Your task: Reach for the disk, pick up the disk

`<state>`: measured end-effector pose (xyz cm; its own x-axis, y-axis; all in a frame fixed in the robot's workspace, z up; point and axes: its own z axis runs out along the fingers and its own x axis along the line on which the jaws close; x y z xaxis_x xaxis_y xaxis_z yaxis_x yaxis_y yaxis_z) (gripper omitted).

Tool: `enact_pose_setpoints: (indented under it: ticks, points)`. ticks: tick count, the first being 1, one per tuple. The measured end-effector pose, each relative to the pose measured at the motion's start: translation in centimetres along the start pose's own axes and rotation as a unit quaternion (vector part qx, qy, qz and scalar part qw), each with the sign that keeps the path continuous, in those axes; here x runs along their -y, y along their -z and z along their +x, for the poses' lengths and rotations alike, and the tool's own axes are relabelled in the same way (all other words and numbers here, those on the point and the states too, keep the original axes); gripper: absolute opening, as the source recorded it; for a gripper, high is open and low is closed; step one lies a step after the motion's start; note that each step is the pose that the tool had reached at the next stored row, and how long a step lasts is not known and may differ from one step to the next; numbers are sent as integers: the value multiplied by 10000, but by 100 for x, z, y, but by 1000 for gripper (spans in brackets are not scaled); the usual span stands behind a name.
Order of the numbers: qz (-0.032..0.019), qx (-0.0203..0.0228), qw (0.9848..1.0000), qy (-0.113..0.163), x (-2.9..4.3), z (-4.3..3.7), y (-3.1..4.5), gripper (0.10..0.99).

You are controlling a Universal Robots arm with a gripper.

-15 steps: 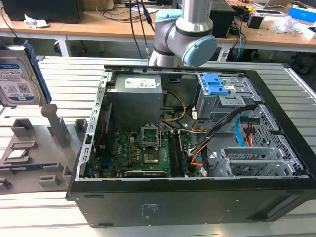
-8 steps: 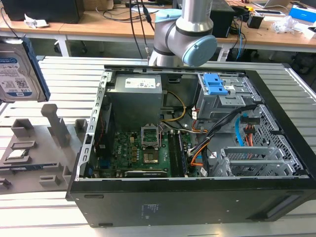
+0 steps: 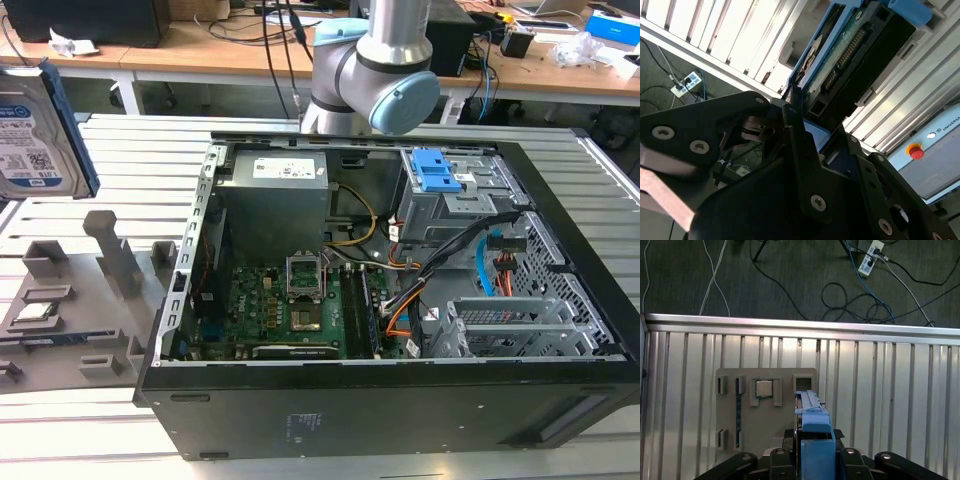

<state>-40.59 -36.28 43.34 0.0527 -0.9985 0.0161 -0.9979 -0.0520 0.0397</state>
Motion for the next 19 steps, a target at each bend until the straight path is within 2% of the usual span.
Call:
enact_pose_setpoints:
  ticks: [3, 19]
  points:
    - [0, 0, 10000, 0, 5, 1, 71, 369]
    - [-2, 0, 10000, 0, 28, 1, 305, 369]
